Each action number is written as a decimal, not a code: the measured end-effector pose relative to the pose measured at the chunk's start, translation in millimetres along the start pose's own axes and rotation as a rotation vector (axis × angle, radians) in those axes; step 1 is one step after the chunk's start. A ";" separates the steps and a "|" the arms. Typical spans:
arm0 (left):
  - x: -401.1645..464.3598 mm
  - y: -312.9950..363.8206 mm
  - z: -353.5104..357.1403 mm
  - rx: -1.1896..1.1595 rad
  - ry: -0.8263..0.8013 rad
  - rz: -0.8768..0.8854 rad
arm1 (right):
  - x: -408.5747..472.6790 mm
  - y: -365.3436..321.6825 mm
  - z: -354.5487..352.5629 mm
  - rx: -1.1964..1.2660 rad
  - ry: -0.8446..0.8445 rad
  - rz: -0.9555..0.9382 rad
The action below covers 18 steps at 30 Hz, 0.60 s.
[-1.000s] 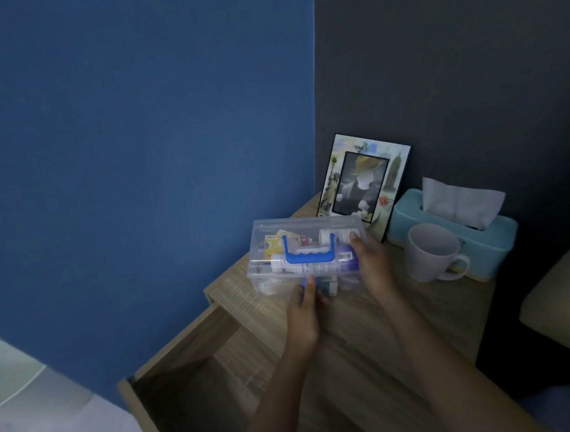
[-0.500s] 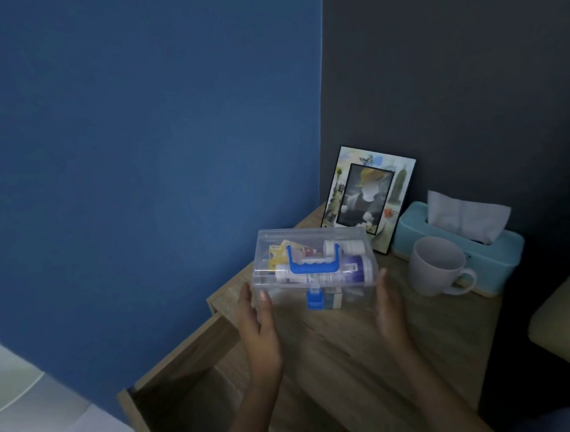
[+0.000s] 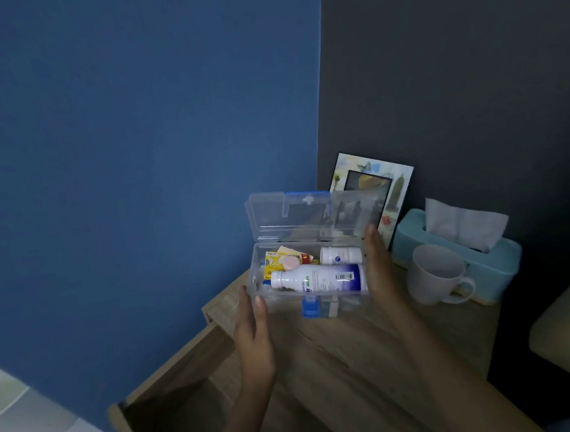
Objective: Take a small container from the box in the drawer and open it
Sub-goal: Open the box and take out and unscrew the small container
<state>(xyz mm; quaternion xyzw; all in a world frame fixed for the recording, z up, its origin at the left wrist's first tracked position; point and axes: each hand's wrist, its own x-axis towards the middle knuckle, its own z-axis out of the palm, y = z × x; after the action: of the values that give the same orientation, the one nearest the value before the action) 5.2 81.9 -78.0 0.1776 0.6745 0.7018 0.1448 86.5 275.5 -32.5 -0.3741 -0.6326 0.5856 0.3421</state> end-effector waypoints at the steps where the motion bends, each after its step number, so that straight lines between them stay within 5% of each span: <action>1: 0.7 -0.1 0.1 -0.006 -0.003 -0.003 | 5.0 -1.7 1.6 -0.053 0.000 0.001; 18: 19.8 5.2 -2.6 0.056 -0.021 -0.020 | 30.0 -2.6 -7.1 0.004 -0.095 0.011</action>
<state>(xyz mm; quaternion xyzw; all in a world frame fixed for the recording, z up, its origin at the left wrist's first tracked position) -13.4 88.1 -71.7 0.1821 0.6942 0.6792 0.1538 77.9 305.1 -29.4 -0.3487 -0.6447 0.6060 0.3092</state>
